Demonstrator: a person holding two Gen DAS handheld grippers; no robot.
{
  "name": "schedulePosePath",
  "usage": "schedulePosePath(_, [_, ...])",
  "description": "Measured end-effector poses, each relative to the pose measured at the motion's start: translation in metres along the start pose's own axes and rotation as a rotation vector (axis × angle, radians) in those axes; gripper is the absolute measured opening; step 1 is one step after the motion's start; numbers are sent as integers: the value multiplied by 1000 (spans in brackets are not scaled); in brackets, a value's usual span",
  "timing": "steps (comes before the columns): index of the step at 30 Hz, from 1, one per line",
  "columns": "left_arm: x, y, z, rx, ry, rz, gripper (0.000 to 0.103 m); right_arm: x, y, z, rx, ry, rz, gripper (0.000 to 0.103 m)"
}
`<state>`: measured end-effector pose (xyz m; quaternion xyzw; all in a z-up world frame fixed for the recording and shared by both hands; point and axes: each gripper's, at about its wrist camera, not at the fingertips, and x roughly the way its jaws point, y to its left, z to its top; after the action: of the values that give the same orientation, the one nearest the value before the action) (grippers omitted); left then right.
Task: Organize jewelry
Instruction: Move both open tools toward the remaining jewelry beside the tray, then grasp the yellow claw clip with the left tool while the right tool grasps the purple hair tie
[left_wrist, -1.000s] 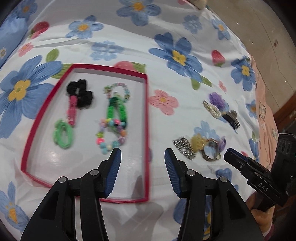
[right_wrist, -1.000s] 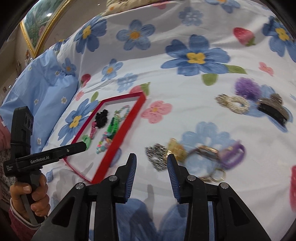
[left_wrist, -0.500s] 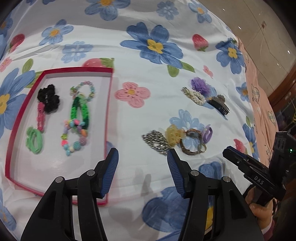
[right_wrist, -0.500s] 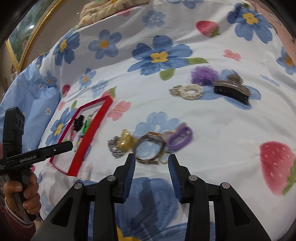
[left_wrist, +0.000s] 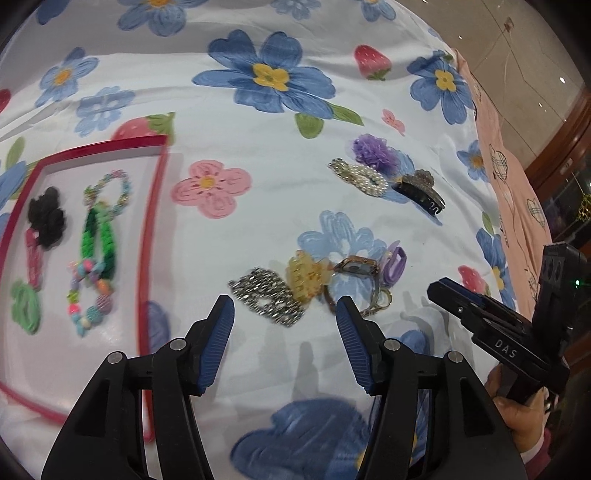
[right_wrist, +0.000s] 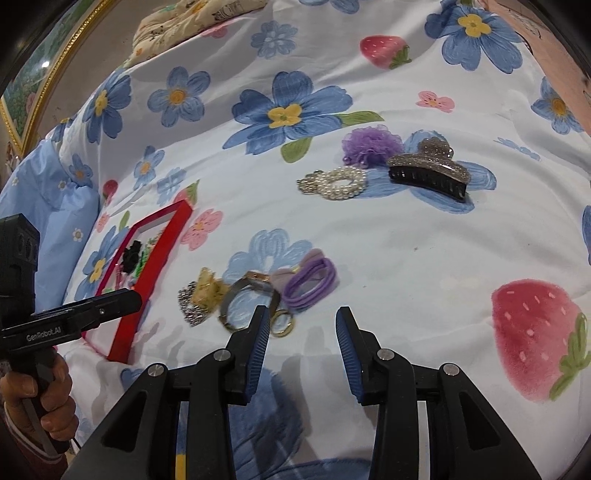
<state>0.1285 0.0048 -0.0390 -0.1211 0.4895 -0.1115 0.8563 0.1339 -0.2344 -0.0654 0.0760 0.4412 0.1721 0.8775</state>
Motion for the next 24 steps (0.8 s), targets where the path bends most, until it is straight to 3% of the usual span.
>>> schedulePosePath(14, [68,-21,19,50,81,-3,55,44,-18,16,59,48,-10,37])
schedulePosePath(16, [72,-18,18,46,88,-6,48,49,-19,16,59,54,-16,28])
schedulePosePath(18, [74,-16,18,46,89,-9,34,53,-21,17,59,57,-24,19])
schedulePosePath(21, [73,-15,18,50,88,-15,34,56,-25,17,69,52,-29,6])
schedulePosePath(24, [68,-15,18,55,74,-17,34,53,-25,18,66,42,-30,5])
